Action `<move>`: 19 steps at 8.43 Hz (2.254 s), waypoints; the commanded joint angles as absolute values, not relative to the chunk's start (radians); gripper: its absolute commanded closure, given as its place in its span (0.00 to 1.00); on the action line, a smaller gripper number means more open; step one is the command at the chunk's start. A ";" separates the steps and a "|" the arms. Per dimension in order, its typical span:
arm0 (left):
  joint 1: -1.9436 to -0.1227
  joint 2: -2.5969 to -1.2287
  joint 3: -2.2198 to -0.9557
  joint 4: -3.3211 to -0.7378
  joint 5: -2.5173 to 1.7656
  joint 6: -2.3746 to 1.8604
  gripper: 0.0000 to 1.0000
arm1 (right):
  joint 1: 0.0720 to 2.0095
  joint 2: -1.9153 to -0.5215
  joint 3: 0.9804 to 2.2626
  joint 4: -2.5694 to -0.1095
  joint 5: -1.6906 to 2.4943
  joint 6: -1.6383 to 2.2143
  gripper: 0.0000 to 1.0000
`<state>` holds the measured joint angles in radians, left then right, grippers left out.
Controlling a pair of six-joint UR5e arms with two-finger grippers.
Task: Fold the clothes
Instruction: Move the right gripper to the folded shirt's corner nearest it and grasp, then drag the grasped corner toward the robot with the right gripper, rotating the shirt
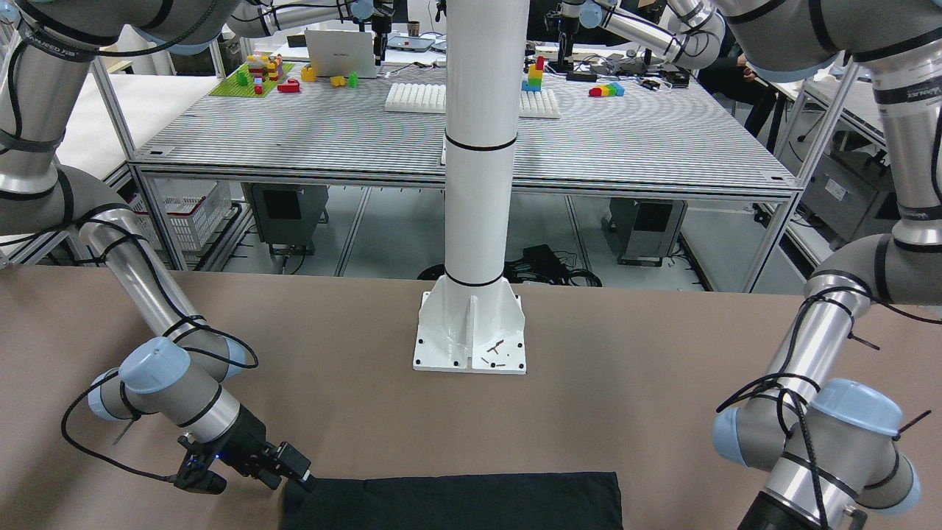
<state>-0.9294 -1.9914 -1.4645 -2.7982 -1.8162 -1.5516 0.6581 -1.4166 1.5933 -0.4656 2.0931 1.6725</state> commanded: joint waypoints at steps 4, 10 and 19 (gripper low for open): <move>-0.925 -1.983 -1.465 -2.787 -1.812 -1.549 0.06 | 0.614 -1.417 1.588 -0.460 2.048 1.661 0.06; -0.917 -1.985 -1.463 -2.787 -1.805 -1.549 0.06 | 0.615 -1.439 1.592 -0.456 2.046 1.660 0.06; -0.916 -2.000 -1.448 -2.786 -1.805 -1.548 0.06 | 0.618 -1.433 1.615 -0.456 2.048 1.660 1.00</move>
